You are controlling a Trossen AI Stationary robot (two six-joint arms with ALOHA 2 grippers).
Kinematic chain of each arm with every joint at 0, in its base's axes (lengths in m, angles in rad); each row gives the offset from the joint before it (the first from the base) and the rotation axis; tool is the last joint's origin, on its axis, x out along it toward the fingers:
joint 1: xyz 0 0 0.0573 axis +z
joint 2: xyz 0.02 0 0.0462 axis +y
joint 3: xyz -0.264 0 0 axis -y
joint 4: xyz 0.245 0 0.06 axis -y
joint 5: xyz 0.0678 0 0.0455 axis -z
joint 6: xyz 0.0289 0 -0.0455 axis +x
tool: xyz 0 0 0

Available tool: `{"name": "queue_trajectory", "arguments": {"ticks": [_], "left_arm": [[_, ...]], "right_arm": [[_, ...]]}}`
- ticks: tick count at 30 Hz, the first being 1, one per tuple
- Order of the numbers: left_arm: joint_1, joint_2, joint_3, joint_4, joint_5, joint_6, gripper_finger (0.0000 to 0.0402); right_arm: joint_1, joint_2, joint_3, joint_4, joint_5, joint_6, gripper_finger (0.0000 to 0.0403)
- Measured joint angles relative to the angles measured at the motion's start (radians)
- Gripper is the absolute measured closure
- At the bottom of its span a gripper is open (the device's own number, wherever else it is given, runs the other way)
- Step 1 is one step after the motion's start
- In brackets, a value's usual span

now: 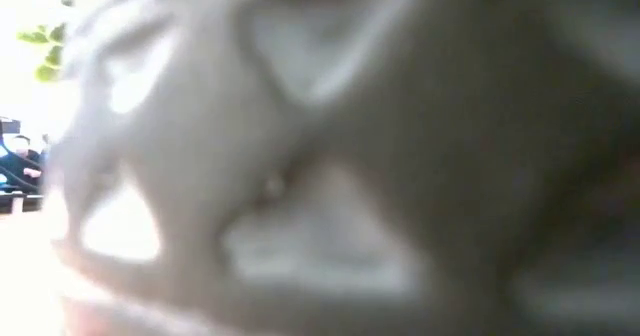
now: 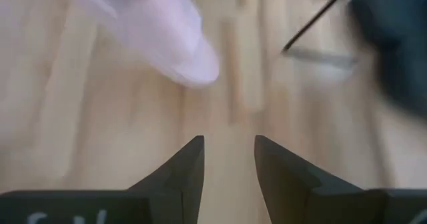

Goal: Pick and place slides into the shelf
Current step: Put the pink slides on the shelf

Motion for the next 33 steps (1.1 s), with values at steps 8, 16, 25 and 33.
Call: {"name": "queue_trajectory", "arguments": {"ticks": [8,16,25,33], "left_arm": [[0.048,0.000,0.172,0.027,-0.267,0.196,0.0389],[0.343,0.000,0.206,0.475,-0.307,0.709,0.0389],[0.632,0.015,0.207,0.667,-0.287,0.807,0.0389],[0.739,0.123,0.208,0.903,-0.161,0.811,0.0389]], "right_arm": [[0.097,-0.020,0.000,-0.252,-0.063,0.260,0.0265],[0.239,-0.065,0.000,-0.292,0.101,0.402,0.0265],[0.359,-0.141,0.000,-0.419,0.275,0.606,0.0265],[0.392,-0.216,0.000,-0.466,0.425,0.685,0.0265]]}}
